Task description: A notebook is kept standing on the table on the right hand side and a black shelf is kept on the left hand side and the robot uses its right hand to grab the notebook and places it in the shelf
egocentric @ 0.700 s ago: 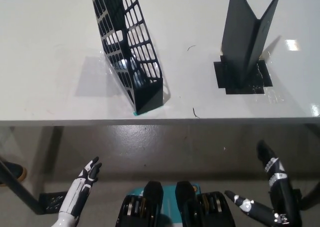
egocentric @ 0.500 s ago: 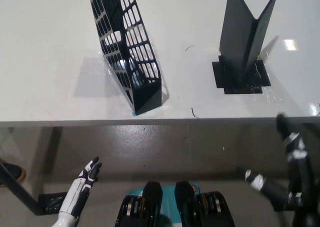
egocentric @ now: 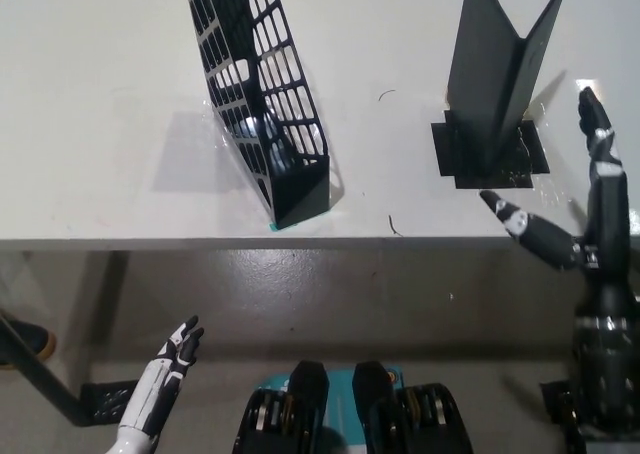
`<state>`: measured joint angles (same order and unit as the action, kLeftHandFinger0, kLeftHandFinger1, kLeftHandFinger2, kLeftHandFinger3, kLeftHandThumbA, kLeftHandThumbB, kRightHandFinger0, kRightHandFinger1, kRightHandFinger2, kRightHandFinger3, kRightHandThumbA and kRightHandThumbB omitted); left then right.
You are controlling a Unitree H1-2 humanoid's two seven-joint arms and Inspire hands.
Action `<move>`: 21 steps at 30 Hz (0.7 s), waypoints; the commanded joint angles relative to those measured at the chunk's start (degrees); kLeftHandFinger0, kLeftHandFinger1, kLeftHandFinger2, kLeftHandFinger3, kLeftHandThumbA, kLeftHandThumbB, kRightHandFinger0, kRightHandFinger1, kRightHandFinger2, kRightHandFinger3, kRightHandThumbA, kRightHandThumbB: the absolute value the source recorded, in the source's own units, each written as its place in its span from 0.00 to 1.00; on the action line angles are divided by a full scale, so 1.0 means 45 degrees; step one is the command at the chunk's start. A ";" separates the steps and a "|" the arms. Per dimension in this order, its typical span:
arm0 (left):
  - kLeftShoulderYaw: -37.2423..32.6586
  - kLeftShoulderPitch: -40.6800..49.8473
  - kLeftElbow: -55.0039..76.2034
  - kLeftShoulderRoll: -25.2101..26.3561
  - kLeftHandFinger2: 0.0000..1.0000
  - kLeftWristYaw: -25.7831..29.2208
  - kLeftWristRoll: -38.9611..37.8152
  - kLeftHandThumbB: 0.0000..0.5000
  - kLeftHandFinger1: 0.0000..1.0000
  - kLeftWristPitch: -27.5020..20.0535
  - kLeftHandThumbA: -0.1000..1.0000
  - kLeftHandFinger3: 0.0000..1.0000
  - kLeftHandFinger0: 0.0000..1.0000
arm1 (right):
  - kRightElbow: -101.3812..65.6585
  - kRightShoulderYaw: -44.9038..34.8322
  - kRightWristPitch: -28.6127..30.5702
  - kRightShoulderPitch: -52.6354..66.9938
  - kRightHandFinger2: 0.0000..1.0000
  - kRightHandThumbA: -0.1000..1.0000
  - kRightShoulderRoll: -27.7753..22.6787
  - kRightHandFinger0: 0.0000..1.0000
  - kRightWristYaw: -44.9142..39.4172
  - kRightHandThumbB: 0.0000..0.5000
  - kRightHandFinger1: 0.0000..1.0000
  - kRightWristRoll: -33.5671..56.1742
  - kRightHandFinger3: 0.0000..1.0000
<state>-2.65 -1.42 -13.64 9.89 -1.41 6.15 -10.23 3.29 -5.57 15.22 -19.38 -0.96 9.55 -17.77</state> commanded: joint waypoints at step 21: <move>0.0012 0.0115 0.0131 0.0031 1.00 0.0054 0.0228 0.21 1.00 -0.0881 1.00 1.00 1.00 | 0.8661 -0.1467 0.0052 -0.6322 1.00 1.00 0.0252 1.00 0.2524 0.94 1.00 0.1945 1.00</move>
<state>-2.66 -1.06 -13.90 9.88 -1.39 6.81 -11.61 38.29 -11.53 12.44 -40.79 -0.15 16.74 -11.45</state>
